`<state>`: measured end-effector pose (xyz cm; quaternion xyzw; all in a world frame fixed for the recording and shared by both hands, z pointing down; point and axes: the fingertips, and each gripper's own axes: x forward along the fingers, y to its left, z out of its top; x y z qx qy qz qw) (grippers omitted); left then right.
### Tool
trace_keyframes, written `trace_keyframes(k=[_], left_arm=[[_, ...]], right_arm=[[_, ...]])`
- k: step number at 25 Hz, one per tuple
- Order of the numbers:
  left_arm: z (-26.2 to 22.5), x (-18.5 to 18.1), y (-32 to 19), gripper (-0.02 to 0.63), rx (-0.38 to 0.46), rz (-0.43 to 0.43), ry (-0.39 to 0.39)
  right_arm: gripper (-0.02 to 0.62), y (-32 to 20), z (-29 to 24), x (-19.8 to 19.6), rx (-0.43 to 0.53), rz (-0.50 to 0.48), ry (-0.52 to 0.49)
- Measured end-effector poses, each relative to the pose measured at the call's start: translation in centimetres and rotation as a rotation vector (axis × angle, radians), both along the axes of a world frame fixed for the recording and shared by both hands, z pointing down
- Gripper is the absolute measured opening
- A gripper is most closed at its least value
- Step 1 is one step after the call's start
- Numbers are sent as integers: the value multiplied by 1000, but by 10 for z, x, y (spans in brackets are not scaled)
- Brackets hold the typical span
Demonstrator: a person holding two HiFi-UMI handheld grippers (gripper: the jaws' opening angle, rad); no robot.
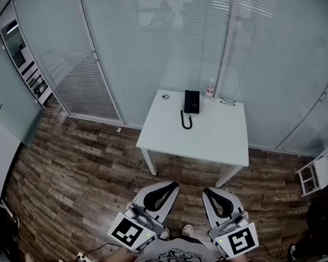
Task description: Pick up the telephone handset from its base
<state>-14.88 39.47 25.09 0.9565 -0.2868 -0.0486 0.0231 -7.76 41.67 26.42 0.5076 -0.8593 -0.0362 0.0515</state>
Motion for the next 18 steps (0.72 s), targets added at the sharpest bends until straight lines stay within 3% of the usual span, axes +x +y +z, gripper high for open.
trace_keyframes(k=[6,11,18], left_arm=[[3,20,-10,12,-7,12,-3],[3,50,-15,12,0,11,12],[8,102,-13,12,3,5,5]], right_arm=[[12,-4,1,20,0,11,-10],[12,-8,-1,58,23,67,-19],[12,-9,0,115,28,74,-59]])
